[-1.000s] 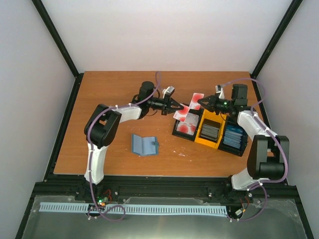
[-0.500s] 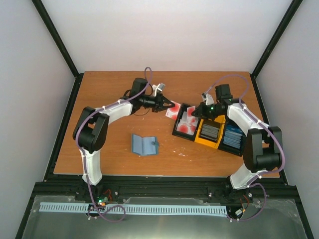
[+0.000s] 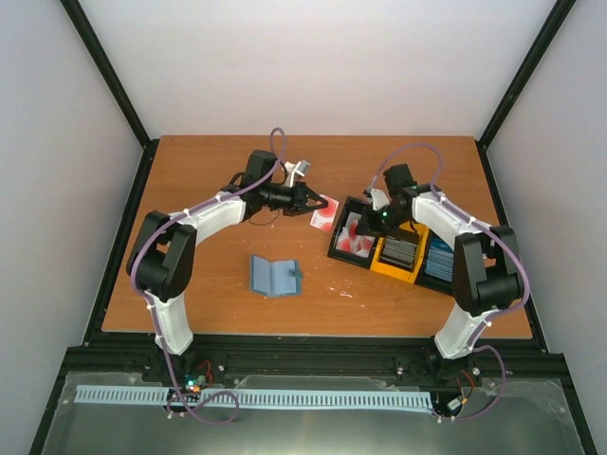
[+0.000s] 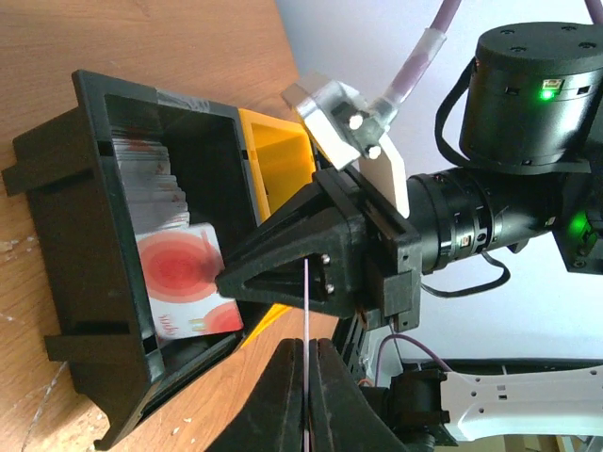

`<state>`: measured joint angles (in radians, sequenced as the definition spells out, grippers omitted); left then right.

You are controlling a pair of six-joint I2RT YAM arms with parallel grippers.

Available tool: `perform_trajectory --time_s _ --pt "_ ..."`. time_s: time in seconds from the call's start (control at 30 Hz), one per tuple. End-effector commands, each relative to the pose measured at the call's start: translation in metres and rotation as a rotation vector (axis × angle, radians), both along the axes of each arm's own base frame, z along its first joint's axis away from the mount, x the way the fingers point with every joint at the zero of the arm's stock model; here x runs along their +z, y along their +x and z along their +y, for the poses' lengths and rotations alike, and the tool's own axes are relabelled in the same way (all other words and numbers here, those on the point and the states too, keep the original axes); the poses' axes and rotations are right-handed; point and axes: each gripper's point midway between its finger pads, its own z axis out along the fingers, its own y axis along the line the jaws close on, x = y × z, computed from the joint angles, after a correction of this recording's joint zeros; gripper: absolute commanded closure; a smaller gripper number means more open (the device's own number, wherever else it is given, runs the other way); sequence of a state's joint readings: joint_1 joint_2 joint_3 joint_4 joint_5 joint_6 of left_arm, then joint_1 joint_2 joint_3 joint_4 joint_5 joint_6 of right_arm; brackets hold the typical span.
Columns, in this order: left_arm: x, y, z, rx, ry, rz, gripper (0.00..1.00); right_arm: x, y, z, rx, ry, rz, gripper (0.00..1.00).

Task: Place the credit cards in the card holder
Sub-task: Place the credit card in the storage box, then insert the credit card into the card holder.

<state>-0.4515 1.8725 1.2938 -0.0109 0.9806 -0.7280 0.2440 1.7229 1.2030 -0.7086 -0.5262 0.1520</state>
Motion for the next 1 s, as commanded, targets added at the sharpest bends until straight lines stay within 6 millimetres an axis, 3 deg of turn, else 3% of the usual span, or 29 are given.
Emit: perform_trajectory --time_s 0.0,0.07,0.13,0.33,0.4,0.57,0.67,0.87,0.97 --pt "0.013 -0.005 0.005 0.0 0.011 -0.059 0.99 -0.002 -0.003 0.008 0.029 -0.046 0.005 0.85" --pt "0.015 -0.006 0.007 0.007 0.017 -0.067 0.99 0.001 -0.001 0.0 -0.007 -0.093 -0.01 0.77" --pt "0.018 -0.008 0.009 0.015 0.022 -0.08 0.99 0.015 0.004 -0.009 -0.05 -0.132 -0.065 0.72" --pt "0.032 -0.012 0.016 0.053 0.029 -0.129 0.99 0.084 0.015 -0.02 -0.164 -0.114 -0.24 0.62" --pt "0.04 -0.013 0.018 0.066 0.022 -0.149 0.99 0.105 0.009 -0.008 -0.148 -0.021 -0.276 0.59" --pt "0.091 -0.025 0.024 0.086 -0.067 -0.27 0.99 0.172 -0.027 0.048 -0.039 0.379 -0.38 0.46" --pt "0.116 -0.033 0.027 0.095 -0.119 -0.31 0.99 0.202 -0.045 0.078 0.01 0.58 -0.396 0.42" --pt "0.145 -0.053 0.029 0.056 -0.218 -0.32 0.99 0.207 -0.052 0.107 0.043 0.641 -0.345 0.42" --pt "0.153 -0.059 0.03 0.044 -0.254 -0.311 0.99 0.214 -0.049 0.112 0.035 0.677 -0.343 0.53"
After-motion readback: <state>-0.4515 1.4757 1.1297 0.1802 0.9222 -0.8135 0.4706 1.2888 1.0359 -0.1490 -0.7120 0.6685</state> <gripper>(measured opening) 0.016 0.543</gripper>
